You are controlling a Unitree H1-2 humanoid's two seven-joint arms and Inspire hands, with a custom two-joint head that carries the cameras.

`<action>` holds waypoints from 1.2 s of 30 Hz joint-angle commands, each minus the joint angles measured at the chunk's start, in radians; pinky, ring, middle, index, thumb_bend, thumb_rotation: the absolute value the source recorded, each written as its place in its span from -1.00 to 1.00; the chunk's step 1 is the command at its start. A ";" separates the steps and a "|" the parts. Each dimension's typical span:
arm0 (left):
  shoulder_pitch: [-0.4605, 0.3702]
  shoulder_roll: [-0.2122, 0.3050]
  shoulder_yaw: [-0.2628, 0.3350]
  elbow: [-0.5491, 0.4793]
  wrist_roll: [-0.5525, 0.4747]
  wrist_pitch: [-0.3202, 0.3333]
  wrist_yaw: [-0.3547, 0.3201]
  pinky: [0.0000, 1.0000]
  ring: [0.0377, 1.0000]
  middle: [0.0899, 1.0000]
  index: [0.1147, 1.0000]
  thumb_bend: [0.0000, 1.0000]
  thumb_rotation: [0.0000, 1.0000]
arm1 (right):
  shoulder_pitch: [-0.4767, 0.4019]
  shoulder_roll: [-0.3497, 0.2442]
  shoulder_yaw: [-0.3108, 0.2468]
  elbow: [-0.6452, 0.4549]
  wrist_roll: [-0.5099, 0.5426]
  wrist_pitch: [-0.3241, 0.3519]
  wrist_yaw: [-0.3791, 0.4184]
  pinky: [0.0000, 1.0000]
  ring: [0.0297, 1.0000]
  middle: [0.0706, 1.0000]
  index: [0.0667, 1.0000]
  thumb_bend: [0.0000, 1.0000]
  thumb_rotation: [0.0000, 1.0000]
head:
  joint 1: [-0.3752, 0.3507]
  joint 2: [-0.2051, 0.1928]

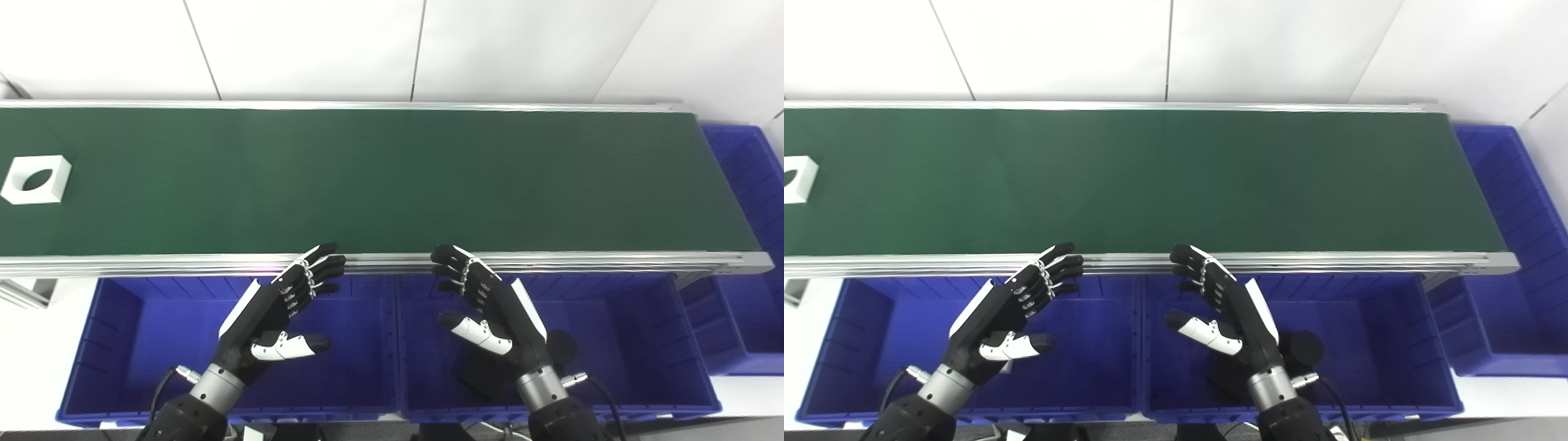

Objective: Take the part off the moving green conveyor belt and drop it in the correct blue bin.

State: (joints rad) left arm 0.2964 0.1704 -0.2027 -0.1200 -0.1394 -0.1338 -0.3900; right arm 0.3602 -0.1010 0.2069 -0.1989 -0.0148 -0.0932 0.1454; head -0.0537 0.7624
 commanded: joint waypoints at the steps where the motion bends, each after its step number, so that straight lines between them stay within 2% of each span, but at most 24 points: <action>1: -0.015 0.000 -0.006 -0.012 0.000 -0.040 -0.003 0.65 0.74 0.74 0.80 0.99 -0.11 | -0.009 0.002 -0.005 -0.012 0.013 -0.061 0.007 0.52 0.63 0.65 0.66 0.62 0.11 | 0.022 -0.006; 2: -0.016 -0.002 -0.008 -0.008 0.000 -0.044 -0.004 0.66 0.74 0.74 0.80 0.99 -0.11 | -0.010 0.001 -0.006 -0.006 0.012 -0.067 0.006 0.52 0.63 0.65 0.66 0.62 0.11 | 0.065 -0.021; 5: -0.017 -0.006 -0.012 0.000 0.001 -0.051 -0.003 0.65 0.73 0.73 0.79 1.00 -0.12 | -0.013 -0.001 -0.010 0.007 0.010 -0.084 0.006 0.51 0.61 0.63 0.67 0.62 0.13 | 0.093 -0.031; 7: -0.019 -0.011 -0.016 0.006 0.002 -0.057 -0.004 0.65 0.73 0.72 0.78 0.99 -0.12 | -0.014 -0.005 -0.013 0.013 0.015 -0.088 0.010 0.51 0.62 0.64 0.67 0.62 0.13 | 0.163 -0.060; 17: -0.028 -0.005 -0.037 -0.009 0.007 -0.038 -0.003 0.62 0.71 0.71 0.77 0.99 -0.15 | -0.021 -0.007 -0.010 0.033 0.033 -0.110 0.016 0.56 0.68 0.68 0.69 0.49 0.06 | 0.245 -0.134; 21: -0.034 0.013 -0.035 -0.035 0.006 -0.018 -0.006 0.64 0.72 0.71 0.75 0.97 -0.18 | -0.027 -0.005 -0.010 0.054 0.032 -0.124 0.015 0.57 0.67 0.68 0.70 0.49 0.07 | 0.282 -0.169; 29: -0.038 0.069 -0.016 -0.142 -0.006 0.056 -0.008 0.65 0.71 0.67 0.68 0.94 -0.29 | -0.035 -0.005 -0.011 0.095 0.039 -0.162 0.017 0.57 0.67 0.69 0.71 0.50 0.11 | 0.308 -0.207; 36: -0.066 0.152 0.011 -0.285 -0.004 0.132 -0.025 0.62 0.68 0.68 0.66 0.87 -0.32 | -0.042 -0.004 -0.010 0.116 0.040 -0.170 0.016 0.58 0.68 0.68 0.71 0.50 0.11 | 0.327 -0.233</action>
State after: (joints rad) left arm 0.2524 0.3053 -0.2018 -0.3628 -0.1351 -0.0040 -0.4106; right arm 0.3282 -0.1105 0.1979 -0.0706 0.0190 -0.2032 0.1491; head 0.2700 0.5308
